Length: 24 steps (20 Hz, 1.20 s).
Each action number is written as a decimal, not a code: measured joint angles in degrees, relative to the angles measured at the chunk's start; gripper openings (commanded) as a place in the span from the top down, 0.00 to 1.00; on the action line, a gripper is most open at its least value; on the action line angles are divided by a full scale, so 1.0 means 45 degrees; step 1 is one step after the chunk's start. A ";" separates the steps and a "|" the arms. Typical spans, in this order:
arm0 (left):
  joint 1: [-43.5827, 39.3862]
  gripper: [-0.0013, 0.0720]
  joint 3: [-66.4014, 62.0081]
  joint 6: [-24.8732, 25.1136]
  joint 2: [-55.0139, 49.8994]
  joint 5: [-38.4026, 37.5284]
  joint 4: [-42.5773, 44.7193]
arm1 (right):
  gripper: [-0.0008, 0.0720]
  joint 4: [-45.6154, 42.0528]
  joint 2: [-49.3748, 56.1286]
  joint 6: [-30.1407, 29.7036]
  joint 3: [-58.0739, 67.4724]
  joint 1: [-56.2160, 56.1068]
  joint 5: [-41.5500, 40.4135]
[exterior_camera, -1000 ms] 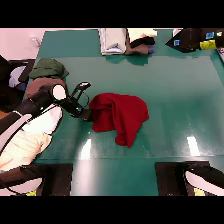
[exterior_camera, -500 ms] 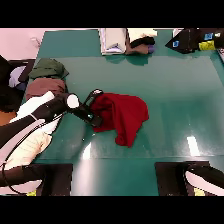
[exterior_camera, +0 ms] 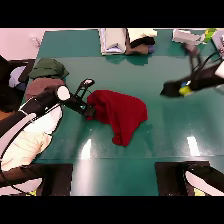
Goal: Fold the shirts.
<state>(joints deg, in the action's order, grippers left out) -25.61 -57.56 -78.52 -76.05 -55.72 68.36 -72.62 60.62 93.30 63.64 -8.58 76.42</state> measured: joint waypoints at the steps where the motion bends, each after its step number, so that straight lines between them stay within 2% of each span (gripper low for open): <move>1: 0.0044 0.95 -0.0015 0.0000 0.0024 -0.0015 0.0029 | 0.39 0.0010 0.0238 0.0131 -0.0714 -0.0092 -0.0170; 7: 0.0136 0.95 -0.0049 0.0029 0.0078 -0.0325 0.0136 | 0.39 0.0821 0.2409 0.0797 -0.2866 -0.1161 -0.2375; 9: 0.0141 0.95 -0.0049 0.0039 0.0083 -0.0423 0.0141 | 0.45 0.0942 0.2977 0.1015 -0.3045 -0.1384 -0.3070; 12: 0.0146 0.95 -0.0049 0.0039 0.0087 -0.0476 0.0146 | 0.86 0.1195 0.3376 0.1185 -0.3147 -0.1549 -0.3818; 13: 0.0146 0.95 -0.0049 0.0039 0.0087 -0.0481 0.0151 | 0.97 0.1205 0.3444 0.1195 -0.3167 -0.1583 -0.4070; 17: 0.0141 0.95 -0.0078 -0.0019 0.0175 -0.0525 0.0534 | 0.97 0.0865 0.3478 0.1248 -0.2875 -0.1579 -0.4561; 21: 0.0534 0.95 -0.0612 -0.1025 0.1015 -0.0525 0.2769 | 0.97 -0.0209 0.2385 0.1268 -0.1229 -0.0952 -0.3813; 24: 0.1307 0.95 -0.1511 -0.1472 0.2103 -0.0525 0.3706 | 0.97 -0.0670 0.0971 0.1239 0.0656 -0.0087 -0.3026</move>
<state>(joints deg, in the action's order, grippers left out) -19.73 -64.36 -85.14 -66.59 -58.08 85.03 -75.64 64.99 98.87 66.59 -8.97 62.81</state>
